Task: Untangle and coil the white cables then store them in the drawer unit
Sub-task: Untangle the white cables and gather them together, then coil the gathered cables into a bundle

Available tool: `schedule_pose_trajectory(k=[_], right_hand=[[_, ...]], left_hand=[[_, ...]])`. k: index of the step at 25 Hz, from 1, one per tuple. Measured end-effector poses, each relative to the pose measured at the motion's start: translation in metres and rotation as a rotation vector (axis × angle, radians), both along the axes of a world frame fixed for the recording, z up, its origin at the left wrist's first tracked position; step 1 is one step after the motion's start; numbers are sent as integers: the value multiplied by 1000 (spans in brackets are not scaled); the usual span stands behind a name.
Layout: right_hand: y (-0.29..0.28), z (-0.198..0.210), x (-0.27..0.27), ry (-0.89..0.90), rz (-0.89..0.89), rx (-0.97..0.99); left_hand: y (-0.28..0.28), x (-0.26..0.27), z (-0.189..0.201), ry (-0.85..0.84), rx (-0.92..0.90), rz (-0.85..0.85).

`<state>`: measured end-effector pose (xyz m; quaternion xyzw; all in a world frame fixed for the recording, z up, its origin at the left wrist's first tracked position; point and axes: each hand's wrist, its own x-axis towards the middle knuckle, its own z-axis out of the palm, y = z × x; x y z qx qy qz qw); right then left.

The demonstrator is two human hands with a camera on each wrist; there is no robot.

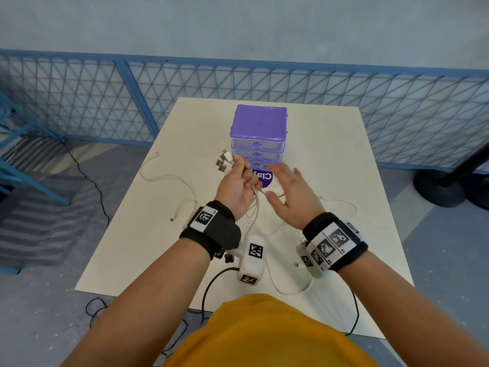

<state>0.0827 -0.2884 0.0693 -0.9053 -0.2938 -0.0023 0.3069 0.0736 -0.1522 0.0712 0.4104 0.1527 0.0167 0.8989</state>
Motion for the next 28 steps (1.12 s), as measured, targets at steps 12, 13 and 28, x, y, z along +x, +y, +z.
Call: schedule_pose_trajectory(k=[12, 13, 28], right_hand=[[18, -13, 4, 632, -25, 544], [16, -13, 7, 575, -72, 524], [-1, -15, 10, 151, -112, 135]], left_hand=[[-2, -2, 14, -9, -92, -12], [-1, -2, 13, -5, -72, -19], [5, -3, 0, -206, 1930, -453]])
